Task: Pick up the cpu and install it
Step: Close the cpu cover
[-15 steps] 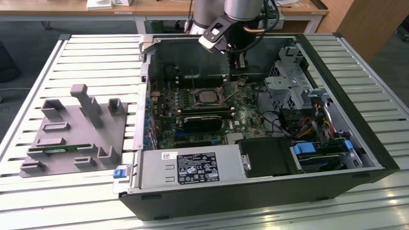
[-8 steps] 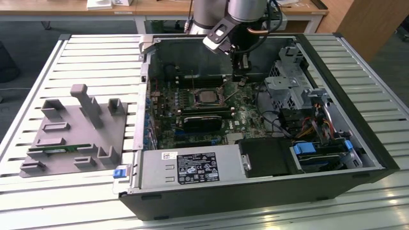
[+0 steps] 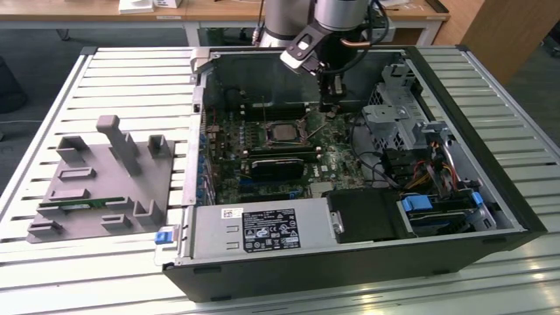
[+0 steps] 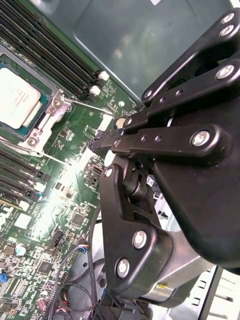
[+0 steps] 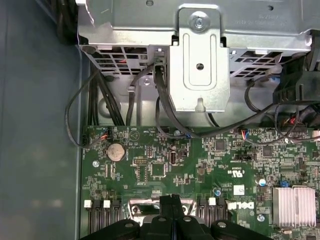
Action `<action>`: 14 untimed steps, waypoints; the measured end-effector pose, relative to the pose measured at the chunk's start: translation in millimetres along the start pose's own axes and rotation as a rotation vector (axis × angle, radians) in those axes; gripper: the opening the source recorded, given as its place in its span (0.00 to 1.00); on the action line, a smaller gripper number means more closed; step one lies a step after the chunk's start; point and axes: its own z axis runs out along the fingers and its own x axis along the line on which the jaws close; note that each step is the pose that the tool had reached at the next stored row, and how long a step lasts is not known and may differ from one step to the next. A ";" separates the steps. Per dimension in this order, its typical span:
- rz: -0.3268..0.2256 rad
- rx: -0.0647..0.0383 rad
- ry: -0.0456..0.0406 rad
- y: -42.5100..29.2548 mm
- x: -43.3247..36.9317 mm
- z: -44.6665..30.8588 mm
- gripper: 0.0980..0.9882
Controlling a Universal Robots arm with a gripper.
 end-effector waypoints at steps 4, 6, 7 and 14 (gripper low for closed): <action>0.000 0.000 -0.0005 2.2 0.3 0.6 0.01; 0.000 0.000 -0.0014 3.0 0.4 0.9 0.01; 0.000 0.000 -0.0018 3.3 0.5 1.1 0.01; 0.000 0.000 -0.0060 6.1 1.3 2.1 0.01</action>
